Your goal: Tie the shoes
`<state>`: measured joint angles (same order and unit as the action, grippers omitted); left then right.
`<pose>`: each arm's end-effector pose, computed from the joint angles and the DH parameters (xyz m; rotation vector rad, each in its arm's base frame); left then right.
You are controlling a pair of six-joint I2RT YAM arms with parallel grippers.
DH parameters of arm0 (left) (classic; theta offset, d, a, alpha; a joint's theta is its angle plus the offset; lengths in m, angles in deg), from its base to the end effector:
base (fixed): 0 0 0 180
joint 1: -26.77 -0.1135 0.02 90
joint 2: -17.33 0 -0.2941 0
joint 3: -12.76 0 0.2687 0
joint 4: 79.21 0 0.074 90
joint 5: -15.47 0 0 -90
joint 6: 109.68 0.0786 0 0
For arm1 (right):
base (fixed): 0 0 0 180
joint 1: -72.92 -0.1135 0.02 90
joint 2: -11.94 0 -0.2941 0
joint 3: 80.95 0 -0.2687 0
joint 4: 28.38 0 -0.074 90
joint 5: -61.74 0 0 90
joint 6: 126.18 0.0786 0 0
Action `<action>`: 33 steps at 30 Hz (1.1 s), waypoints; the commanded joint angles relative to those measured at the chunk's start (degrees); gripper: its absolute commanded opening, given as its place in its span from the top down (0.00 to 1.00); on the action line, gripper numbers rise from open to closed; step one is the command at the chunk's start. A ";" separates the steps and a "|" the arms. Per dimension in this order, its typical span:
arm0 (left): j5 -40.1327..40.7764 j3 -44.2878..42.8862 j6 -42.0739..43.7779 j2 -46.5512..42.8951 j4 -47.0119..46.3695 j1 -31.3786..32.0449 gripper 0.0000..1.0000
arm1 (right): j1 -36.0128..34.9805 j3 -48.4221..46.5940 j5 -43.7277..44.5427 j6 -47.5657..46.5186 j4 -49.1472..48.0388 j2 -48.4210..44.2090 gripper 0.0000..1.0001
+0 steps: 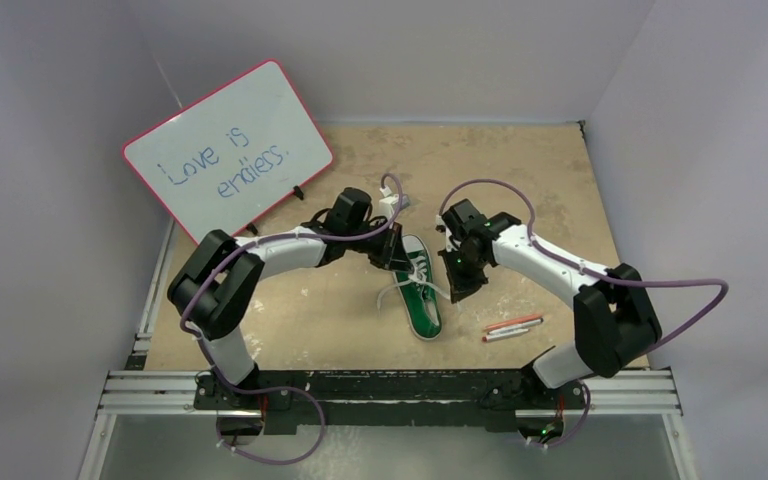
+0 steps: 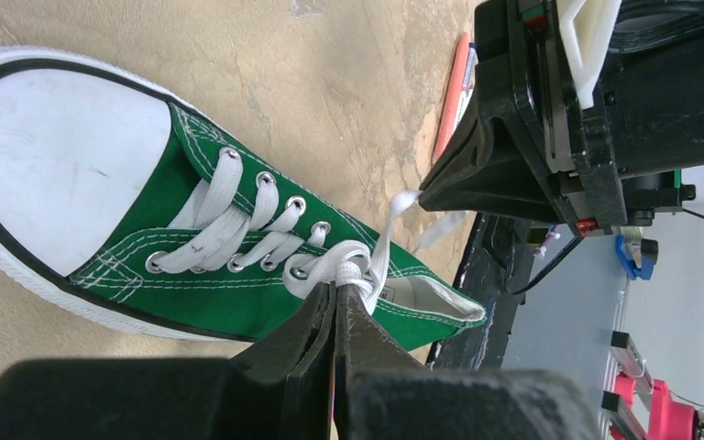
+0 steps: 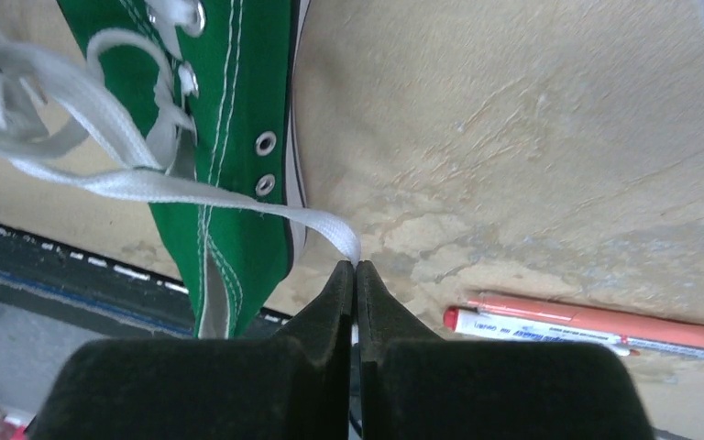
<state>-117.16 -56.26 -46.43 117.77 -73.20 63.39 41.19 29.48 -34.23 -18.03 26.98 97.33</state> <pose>0.2951 -0.2857 0.1825 0.6563 2.3126 -1.3961 0.2542 0.1668 0.1894 -0.3637 2.8454 0.3361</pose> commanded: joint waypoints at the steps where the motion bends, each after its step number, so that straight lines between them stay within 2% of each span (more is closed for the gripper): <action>1: -0.21 -2.46 4.27 -2.64 0.88 -0.51 1.00 | 0.34 -0.50 -6.05 -0.77 4.72 -1.93 1.00; 5: -0.35 -1.15 4.08 -4.95 -1.41 -0.51 1.00 | 0.33 -0.12 -16.66 -4.14 4.02 -3.27 1.00; 8: -1.78 -0.16 2.29 -5.47 -4.94 -0.46 1.00 | 0.34 -1.01 -21.01 -7.21 0.85 -3.07 1.00; 14: -3.85 0.66 -0.93 -5.32 -8.55 -0.23 1.00 | 0.17 -7.43 -23.80 -8.10 -5.64 -0.80 1.00; 19: -3.87 1.94 -1.65 -5.45 -9.82 0.18 1.00 | -0.12 -8.04 -27.90 -9.02 -10.47 -4.46 1.00; 22: -3.49 2.20 -1.33 -5.51 -9.91 0.16 1.00 | -0.05 -5.80 -34.80 -11.01 -8.78 -4.18 1.00; 25: -3.57 1.88 -1.21 -5.04 -10.83 0.20 1.00 | -0.06 -4.96 -38.12 -14.07 -3.51 -2.01 1.00; 30: -4.79 1.76 -2.92 -2.26 -14.70 0.20 1.00 | 1.35 -5.91 -34.16 -13.06 1.46 -2.74 1.00; 33: -4.99 2.49 -4.01 -1.60 -17.39 0.20 1.00 | 2.54 -7.28 -28.16 -12.06 6.81 -1.43 1.00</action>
<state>-119.98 -54.25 -48.63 115.22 -83.52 63.33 42.24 24.34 -66.91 -29.83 25.73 95.40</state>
